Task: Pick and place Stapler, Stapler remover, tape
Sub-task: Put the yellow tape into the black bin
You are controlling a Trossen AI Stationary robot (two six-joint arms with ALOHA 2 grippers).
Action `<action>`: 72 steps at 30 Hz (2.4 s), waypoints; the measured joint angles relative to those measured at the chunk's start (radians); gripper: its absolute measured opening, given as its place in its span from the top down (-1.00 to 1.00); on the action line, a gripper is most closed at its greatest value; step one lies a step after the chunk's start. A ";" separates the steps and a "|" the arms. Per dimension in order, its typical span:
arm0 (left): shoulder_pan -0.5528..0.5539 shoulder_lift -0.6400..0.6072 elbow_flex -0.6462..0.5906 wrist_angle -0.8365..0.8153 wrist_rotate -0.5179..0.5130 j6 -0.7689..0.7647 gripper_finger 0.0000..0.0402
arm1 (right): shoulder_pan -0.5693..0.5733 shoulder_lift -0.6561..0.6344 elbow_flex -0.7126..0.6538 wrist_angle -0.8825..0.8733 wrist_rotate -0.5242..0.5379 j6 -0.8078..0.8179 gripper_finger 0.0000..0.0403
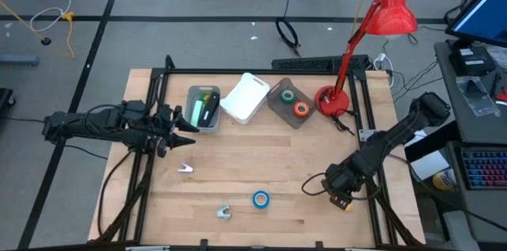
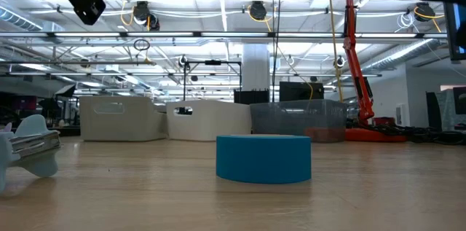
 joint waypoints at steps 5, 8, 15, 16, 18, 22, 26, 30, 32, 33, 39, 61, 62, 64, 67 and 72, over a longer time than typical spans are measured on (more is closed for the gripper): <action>0.000 0.000 0.000 -0.004 -0.001 -0.008 -0.07 | 0.025 0.000 -0.052 0.011 0.032 0.107 -0.15; 0.000 0.000 0.000 -0.004 0.000 -0.015 -0.07 | 0.046 0.000 -0.070 0.029 0.032 0.135 -0.15; 0.000 0.001 0.000 -0.005 -0.001 -0.033 -0.07 | 0.078 0.000 -0.133 0.153 0.084 0.205 -0.11; 0.000 0.001 0.000 -0.005 -0.001 -0.033 -0.07 | 0.078 0.000 -0.142 0.168 0.084 0.218 -0.11; 0.000 0.001 0.000 -0.005 -0.001 -0.033 -0.07 | 0.078 0.000 -0.157 0.177 0.080 0.238 -0.09; 0.000 0.001 0.000 -0.005 -0.001 -0.033 -0.07 | 0.078 0.000 -0.187 0.202 0.076 0.248 -0.03; 0.000 0.001 0.000 -0.006 -0.001 -0.034 -0.07 | 0.078 0.000 -0.208 0.226 0.077 0.250 0.10; 0.000 0.001 0.000 -0.006 -0.001 -0.035 -0.07 | 0.077 0.000 -0.211 0.235 0.078 0.252 0.31; 0.000 0.001 0.000 -0.006 -0.001 -0.035 -0.07 | 0.077 0.000 -0.211 0.236 0.079 0.252 0.44; 0.000 0.001 0.000 -0.006 -0.001 -0.035 -0.07 | 0.077 0.000 -0.211 0.237 0.079 0.252 0.51; 0.000 0.001 0.000 -0.009 -0.001 -0.032 -0.07 | 0.077 -0.001 -0.211 0.245 0.078 0.271 0.85; 0.000 0.004 0.000 -0.058 -0.009 -0.035 -0.07 | -0.147 -0.105 -0.211 1.094 0.820 -0.007 0.85; 0.000 0.004 0.000 -0.058 -0.011 -0.035 -0.07 | -0.174 -0.111 -0.211 1.092 0.832 -0.039 0.85; 0.000 0.004 0.000 -0.058 -0.011 -0.036 -0.07 | -0.237 -0.122 -0.211 1.092 0.844 -0.106 0.85; 0.000 0.004 0.000 -0.058 -0.011 -0.037 -0.07 | -0.335 -0.141 -0.211 1.093 0.845 -0.207 0.85; 0.000 0.004 0.000 -0.058 -0.011 -0.037 -0.07 | -0.489 -0.169 -0.211 1.095 0.844 -0.378 0.85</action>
